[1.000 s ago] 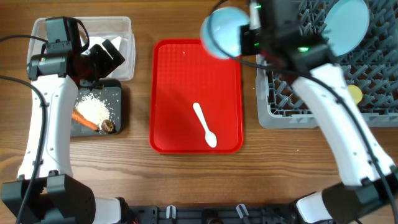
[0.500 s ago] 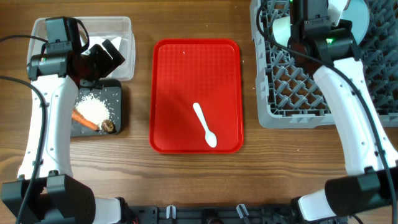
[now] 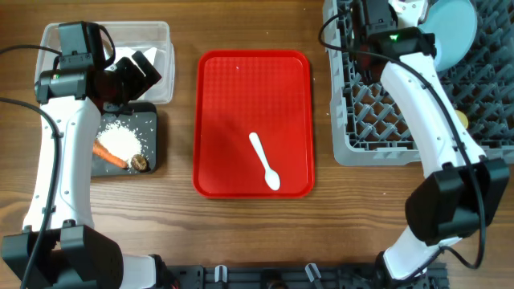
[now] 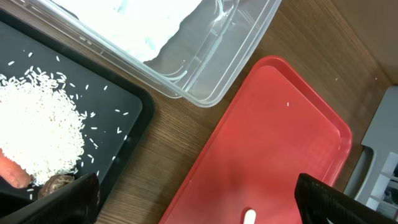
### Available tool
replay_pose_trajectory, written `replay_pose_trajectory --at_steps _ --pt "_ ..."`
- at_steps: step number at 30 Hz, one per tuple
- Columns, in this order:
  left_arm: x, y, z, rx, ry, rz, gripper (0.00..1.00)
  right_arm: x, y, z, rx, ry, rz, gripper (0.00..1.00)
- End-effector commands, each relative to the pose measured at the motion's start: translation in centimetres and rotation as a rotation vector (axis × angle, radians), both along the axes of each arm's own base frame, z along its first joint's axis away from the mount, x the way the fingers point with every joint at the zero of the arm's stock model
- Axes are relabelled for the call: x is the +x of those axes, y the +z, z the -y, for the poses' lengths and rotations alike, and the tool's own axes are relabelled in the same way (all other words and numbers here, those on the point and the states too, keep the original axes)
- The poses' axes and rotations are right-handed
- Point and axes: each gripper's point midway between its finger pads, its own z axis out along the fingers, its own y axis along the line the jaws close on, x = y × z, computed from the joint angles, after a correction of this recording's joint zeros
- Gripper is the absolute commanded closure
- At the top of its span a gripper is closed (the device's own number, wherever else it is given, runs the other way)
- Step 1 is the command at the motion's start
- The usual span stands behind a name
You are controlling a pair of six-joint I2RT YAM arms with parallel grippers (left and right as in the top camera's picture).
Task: Sort waste into correct bins and load items into the dishwasher rack
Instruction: 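Lift the light-blue bowl with the right gripper and carry it to the rack, then lower the light-blue bowl into the rack slots and open the right gripper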
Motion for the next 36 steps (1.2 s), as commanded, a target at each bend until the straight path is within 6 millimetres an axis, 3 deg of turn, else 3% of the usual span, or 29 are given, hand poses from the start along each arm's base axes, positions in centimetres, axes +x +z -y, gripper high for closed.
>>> replay_pose_trajectory --at_steps 1,10,22,36 --pt "0.3 0.5 -0.3 0.001 0.017 0.013 0.0 0.0 -1.0 0.5 -0.065 -0.007 -0.066 0.96" --pt "0.3 0.5 -0.3 0.001 0.017 0.013 0.0 0.3 -3.6 0.8 -0.097 -0.011 -0.17 0.96" --pt "0.3 0.5 -0.3 0.001 0.017 0.013 0.0 0.0 -4.6 3.2 -0.147 -0.061 -0.239 0.96" --pt "0.3 0.5 -0.3 0.001 0.017 0.013 0.0 0.0 -5.6 2.8 -0.084 -0.048 -0.242 0.96"
